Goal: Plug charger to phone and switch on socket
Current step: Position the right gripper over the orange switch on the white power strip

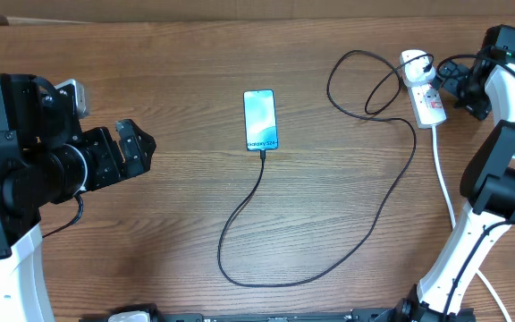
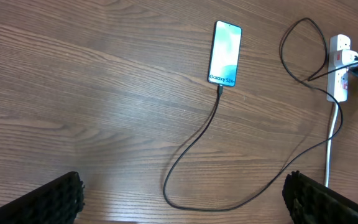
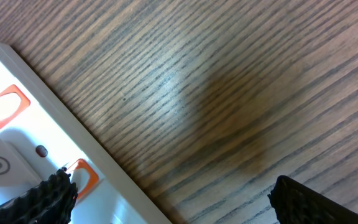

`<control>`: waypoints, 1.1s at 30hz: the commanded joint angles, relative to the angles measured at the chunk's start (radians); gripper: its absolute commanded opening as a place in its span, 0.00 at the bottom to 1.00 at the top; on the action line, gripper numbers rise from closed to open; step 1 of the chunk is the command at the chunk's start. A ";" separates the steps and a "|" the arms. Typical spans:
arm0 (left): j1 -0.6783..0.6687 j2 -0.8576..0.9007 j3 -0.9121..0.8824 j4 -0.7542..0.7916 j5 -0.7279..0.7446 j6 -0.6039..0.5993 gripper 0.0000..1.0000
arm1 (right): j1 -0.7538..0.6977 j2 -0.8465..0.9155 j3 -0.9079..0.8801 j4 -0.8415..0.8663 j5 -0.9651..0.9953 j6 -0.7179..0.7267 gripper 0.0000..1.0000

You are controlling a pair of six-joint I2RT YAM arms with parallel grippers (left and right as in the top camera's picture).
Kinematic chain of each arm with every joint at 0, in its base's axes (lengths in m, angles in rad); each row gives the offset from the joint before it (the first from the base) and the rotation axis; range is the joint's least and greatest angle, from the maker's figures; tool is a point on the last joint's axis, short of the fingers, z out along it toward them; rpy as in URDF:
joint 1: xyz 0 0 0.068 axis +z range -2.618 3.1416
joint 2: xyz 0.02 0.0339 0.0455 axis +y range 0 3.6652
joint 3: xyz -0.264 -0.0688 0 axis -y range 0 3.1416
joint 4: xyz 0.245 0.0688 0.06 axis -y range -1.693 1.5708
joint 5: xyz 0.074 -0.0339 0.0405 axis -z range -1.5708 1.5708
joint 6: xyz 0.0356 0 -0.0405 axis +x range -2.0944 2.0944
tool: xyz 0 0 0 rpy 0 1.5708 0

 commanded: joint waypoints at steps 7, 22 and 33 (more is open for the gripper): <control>0.004 -0.002 -0.003 -0.002 0.002 0.016 1.00 | 0.000 0.004 -0.011 0.008 -0.002 -0.004 1.00; 0.004 -0.002 -0.003 -0.002 0.001 0.016 1.00 | 0.000 0.005 -0.011 0.014 -0.002 -0.004 1.00; 0.004 -0.002 -0.003 -0.001 0.001 0.016 0.99 | 0.000 0.005 -0.068 0.086 -0.006 0.003 1.00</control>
